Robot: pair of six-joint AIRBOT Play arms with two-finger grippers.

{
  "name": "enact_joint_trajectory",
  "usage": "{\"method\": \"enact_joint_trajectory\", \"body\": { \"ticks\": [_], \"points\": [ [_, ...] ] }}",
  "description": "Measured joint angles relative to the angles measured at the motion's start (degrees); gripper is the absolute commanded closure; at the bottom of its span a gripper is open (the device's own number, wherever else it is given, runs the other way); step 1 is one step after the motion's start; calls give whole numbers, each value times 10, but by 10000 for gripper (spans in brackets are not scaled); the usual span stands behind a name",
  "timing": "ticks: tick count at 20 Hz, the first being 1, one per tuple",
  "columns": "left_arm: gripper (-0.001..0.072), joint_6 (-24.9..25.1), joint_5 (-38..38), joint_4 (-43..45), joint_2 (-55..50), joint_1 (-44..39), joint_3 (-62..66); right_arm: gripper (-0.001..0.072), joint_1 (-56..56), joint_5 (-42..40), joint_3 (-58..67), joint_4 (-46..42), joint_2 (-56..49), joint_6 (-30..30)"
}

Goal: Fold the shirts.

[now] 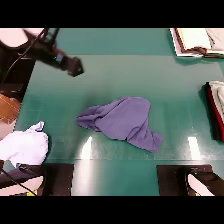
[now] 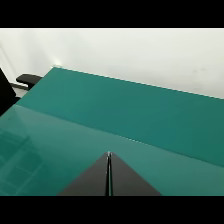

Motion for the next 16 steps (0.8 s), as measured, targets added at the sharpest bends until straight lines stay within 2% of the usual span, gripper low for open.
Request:
{"method": "enact_joint_trajectory", "body": {
  "ticks": [4, 9, 16],
  "points": [
    [172, -6, 21, -30, 19, 65, -172, 693, 0, 5, 0, 0, 0, 0],
    [173, -6, 125, -94, 19, 83, -351, 693, 0, 15, 0, 1, 0, 0],
    [174, 20, 169, -164, -7, 63, -424, 693, 0, 27, 0, 2, -1, 0]
  ]
}}
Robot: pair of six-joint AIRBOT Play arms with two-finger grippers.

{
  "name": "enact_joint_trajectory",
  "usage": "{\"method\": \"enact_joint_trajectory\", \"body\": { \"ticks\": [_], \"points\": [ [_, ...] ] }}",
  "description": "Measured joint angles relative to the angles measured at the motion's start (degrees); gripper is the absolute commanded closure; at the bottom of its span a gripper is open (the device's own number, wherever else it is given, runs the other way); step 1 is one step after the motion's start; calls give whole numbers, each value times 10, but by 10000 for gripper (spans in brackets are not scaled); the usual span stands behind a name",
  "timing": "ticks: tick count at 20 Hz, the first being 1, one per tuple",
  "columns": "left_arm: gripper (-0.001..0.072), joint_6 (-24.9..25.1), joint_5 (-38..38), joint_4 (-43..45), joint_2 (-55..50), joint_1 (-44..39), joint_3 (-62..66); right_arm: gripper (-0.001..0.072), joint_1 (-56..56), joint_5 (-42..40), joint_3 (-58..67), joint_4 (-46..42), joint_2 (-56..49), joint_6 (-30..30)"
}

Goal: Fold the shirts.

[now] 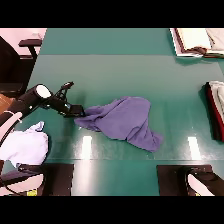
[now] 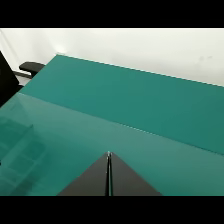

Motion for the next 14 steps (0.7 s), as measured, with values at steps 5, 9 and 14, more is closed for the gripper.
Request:
{"method": "enact_joint_trajectory", "body": {
  "ticks": [5, 9, 14],
  "points": [
    [685, 5, 3, -10, -3, -10, -4, 693, 0, 12, 0, 0, 0, 0],
    [685, 5, -18, -2, 4, -6, 54, 693, -13, 52, 0, 0, 0, 3],
    [684, 5, -33, 21, 45, 5, 174, 693, -101, 184, -56, -2, 8, 21]
  ]
}}
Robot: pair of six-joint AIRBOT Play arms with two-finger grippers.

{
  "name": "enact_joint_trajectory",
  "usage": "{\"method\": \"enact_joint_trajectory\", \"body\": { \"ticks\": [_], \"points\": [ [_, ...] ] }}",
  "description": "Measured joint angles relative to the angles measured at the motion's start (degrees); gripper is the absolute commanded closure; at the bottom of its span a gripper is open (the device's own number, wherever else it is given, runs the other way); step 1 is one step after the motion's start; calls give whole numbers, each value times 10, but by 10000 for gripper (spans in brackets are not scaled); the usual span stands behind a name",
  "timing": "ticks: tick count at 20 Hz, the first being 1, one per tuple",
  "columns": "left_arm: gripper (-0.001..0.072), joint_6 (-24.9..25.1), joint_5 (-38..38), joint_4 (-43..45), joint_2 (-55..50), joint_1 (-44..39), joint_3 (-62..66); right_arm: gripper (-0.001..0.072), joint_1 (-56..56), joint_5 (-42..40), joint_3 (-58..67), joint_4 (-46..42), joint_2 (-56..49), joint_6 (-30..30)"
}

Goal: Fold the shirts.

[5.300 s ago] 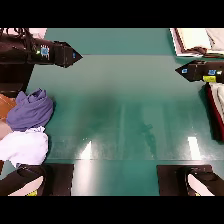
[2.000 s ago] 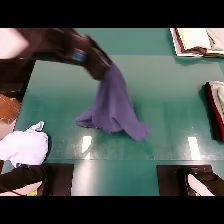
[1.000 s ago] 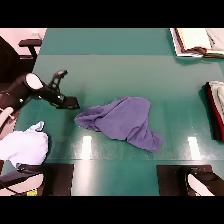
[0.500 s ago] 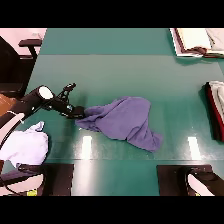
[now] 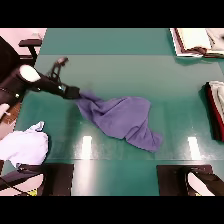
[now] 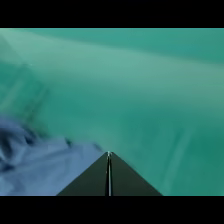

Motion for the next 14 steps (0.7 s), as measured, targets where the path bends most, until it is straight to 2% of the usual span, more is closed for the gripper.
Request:
{"method": "enact_joint_trajectory", "body": {
  "ticks": [1, 2, 3, 4, 7, 10, 14],
  "points": [
    [684, 0, -1, 3, 7, 0, 19, 691, -21, 17, -34, 0, 7, 2],
    [684, 0, -2, 5, 12, 1, 33, 610, -40, 31, -76, 0, 15, 4],
    [684, 0, -2, 7, 16, 2, 43, 345, -59, 37, -130, -1, 25, 6],
    [684, 0, -3, 9, 18, 2, 51, 254, -74, 40, -189, -1, 36, 6],
    [684, 0, -8, 11, 21, 3, 63, 254, -85, 14, -365, 11, 56, 6],
    [684, 0, -10, 14, 22, 3, 68, 254, -52, -60, -497, 57, 45, 1],
    [684, 0, -11, 14, 23, 3, 70, 254, 20, -181, -556, 119, -27, -10]
  ]
}}
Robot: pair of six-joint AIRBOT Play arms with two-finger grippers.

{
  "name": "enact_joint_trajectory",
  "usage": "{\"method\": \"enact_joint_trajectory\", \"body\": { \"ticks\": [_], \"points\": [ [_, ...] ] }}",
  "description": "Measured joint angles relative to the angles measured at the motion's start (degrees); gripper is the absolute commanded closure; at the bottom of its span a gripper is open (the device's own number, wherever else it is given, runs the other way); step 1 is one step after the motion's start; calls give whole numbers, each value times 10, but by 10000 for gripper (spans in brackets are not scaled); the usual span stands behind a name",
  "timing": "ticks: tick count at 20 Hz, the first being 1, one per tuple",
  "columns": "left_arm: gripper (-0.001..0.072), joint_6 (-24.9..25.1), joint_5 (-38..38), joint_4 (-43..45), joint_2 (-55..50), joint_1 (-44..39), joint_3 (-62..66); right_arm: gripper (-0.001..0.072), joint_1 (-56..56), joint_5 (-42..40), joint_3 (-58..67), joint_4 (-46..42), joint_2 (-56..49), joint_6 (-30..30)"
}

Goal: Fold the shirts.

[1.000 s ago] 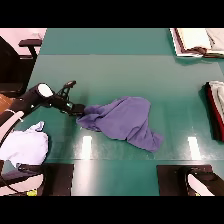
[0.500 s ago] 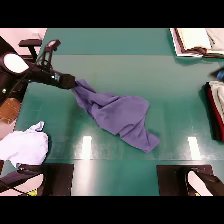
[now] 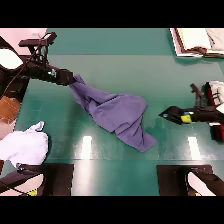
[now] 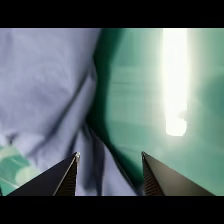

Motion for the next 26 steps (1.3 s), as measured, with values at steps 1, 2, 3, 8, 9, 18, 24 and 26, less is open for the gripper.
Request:
{"method": "enact_joint_trajectory", "body": {
  "ticks": [1, 2, 3, 8, 9, 18, 24, 26],
  "points": [
    [684, 0, 0, 0, 0, 0, 0, 254, 17, -25, 3, 9, -24, -2],
    [684, 0, 0, 0, 0, 0, 0, 254, 34, -47, 11, 17, -50, -3],
    [684, 0, 0, 0, 0, 0, 0, 254, 49, -69, 24, 21, -79, -4],
    [684, 0, 0, 1, 0, 0, 0, 261, 105, -131, 123, 34, -214, -6],
    [684, 0, 0, 1, 0, 0, 0, 275, 114, -132, 144, 35, -238, -7],
    [685, 0, -1, 20, 28, 0, 30, 695, 156, -106, 334, -5, -310, -25],
    [685, 0, 1, 43, 134, 0, 171, 694, 106, -24, 493, -72, -138, -28],
    [685, -1, 2, 43, 170, 0, 225, 695, 91, 2, 543, -78, -79, -28]
  ]
}}
